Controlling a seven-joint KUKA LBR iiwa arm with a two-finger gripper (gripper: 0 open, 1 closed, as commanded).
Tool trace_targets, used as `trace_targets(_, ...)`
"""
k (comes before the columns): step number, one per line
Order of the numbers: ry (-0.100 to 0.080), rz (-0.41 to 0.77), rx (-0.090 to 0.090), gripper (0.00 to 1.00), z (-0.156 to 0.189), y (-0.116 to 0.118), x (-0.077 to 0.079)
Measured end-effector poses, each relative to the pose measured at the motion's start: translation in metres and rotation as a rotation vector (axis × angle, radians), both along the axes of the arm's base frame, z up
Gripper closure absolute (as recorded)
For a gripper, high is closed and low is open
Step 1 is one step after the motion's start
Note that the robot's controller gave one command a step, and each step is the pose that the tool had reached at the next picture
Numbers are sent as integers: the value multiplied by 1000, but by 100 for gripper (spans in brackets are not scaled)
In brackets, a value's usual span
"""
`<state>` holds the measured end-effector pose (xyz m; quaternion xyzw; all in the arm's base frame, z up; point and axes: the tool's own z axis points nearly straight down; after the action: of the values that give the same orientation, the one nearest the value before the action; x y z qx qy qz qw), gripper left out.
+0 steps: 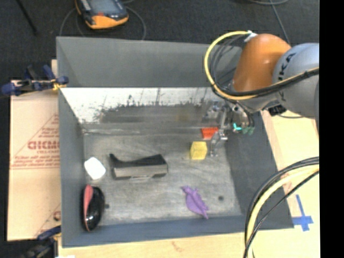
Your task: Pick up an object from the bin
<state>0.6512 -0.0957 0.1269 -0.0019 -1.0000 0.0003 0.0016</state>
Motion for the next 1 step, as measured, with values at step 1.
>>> trace_targets(1,-8,1,-1,0,5,0,2)
